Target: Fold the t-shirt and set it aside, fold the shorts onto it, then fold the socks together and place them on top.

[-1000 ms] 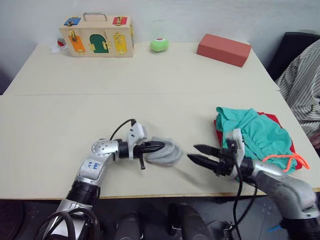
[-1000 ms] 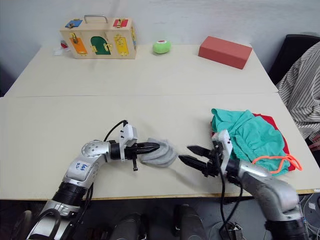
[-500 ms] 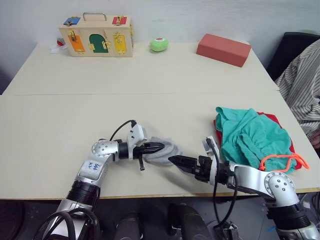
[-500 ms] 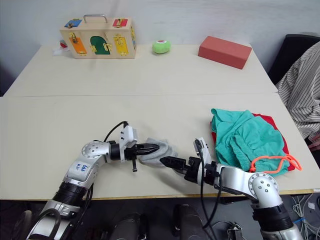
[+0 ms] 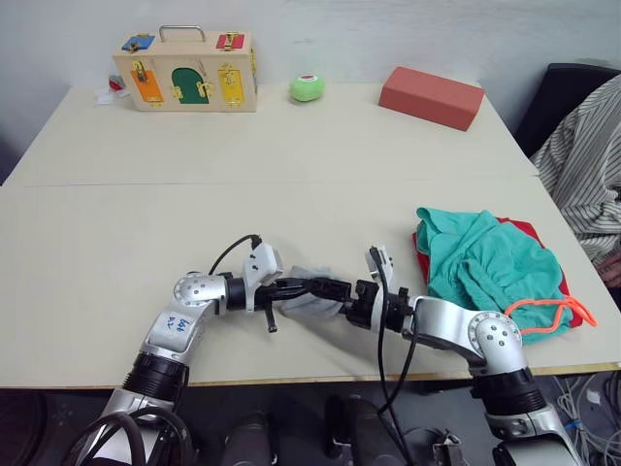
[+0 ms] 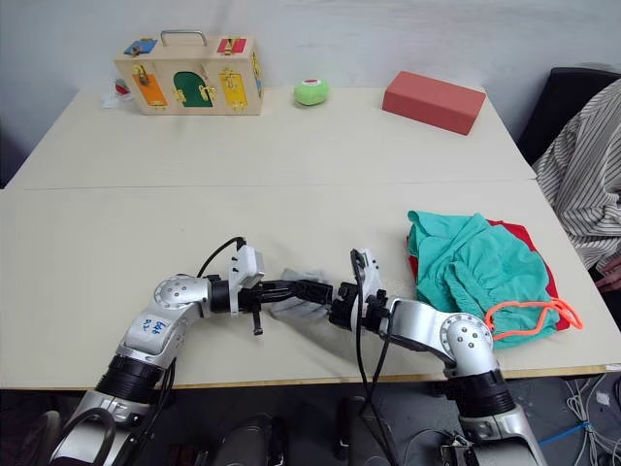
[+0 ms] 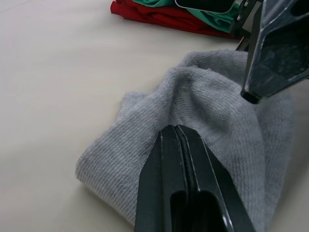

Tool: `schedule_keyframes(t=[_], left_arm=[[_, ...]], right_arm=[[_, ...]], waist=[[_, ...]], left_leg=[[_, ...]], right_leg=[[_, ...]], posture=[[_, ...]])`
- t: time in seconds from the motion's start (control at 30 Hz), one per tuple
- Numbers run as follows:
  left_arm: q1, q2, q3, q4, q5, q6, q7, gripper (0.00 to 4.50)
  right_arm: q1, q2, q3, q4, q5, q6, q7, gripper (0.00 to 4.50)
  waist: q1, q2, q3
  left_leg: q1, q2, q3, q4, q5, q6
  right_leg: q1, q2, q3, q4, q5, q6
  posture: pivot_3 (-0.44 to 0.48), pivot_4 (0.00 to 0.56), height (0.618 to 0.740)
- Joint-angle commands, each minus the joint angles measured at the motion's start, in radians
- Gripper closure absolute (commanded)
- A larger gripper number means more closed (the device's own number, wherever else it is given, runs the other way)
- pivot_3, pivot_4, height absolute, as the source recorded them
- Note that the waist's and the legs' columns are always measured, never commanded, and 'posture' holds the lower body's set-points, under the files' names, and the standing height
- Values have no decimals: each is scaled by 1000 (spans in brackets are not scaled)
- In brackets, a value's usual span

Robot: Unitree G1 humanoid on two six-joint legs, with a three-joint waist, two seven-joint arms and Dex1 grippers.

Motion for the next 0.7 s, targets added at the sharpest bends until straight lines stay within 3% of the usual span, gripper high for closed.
schedule_keyframes(t=[0.03,0.37,0.5,0.6,0.7], left_arm=[[21,11,-8,10,20,10,4,4500],[9,0,33,28,-11,2,18,4500],[-9,9,150,-46,-193,142,-29,4500],[1,77,202,-150,-304,241,-102,3880],[3,116,244,-261,-395,321,-105,2971]], right_arm=[[8,10,-13,43,-83,-3,-18,657],[26,27,-61,44,-130,15,31,4140],[55,-9,-117,-23,-71,33,81,4363],[108,-95,-185,-114,34,59,129,4363],[186,-214,-287,-197,161,53,167,4364]], waist=[[0,0,0],[1,0,0],[1,0,0],[4,1,1],[5,2,2]], left_leg=[[0,0,0,0,0,0],[0,0,0,0,0,0],[-1,0,0,0,0,1],[-5,-1,0,0,0,0],[-7,-1,0,0,2,-2]], right_leg=[[0,0,0,0,0,0],[0,0,0,-1,0,0],[0,-1,0,-1,0,1],[-4,-1,0,-1,0,1],[-4,-1,-1,-5,0,1]], posture=[[0,150,740],[0,150,740],[0,150,740],[0,150,740],[0,150,740]])
